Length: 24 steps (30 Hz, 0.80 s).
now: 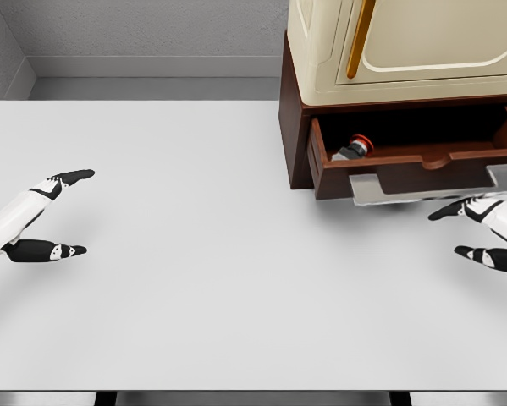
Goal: Put the switch into the drawer with left arm, and close the drawer with right arm
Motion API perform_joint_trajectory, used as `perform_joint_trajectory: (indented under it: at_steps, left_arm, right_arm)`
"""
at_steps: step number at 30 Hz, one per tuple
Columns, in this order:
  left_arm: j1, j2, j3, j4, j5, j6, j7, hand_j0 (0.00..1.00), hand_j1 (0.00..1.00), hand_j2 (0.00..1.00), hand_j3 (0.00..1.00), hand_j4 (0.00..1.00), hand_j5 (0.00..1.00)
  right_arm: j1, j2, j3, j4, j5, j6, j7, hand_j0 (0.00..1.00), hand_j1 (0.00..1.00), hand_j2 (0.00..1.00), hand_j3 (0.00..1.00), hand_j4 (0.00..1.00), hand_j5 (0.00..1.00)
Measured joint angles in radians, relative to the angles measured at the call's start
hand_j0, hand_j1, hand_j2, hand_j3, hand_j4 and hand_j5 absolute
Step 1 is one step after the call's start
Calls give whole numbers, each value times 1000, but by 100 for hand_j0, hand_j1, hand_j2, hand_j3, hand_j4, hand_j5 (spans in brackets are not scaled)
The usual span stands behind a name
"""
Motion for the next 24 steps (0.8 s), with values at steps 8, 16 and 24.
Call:
perform_joint_trajectory:
  at_steps: [8, 16, 24]
  left_arm:
    - [0, -1, -1, 1, 0, 0, 0, 100, 100, 100, 100, 100, 100]
    - [0, -2, -2, 3, 0, 0, 0, 100, 100, 100, 100, 100, 100]
    - [-3, -2, -2, 2, 0, 0, 0, 100, 100, 100, 100, 100, 100]
  right_arm:
    - [-9, -3, 10, 0, 5, 0, 0, 73, 73, 73, 73, 73, 73]
    - [23, -12, 12, -11, -10, 1, -7, 72, 72, 72, 72, 72, 72]
    - [-9, -18, 11, -2, -9, -2, -3, 72, 72, 72, 72, 72, 72]
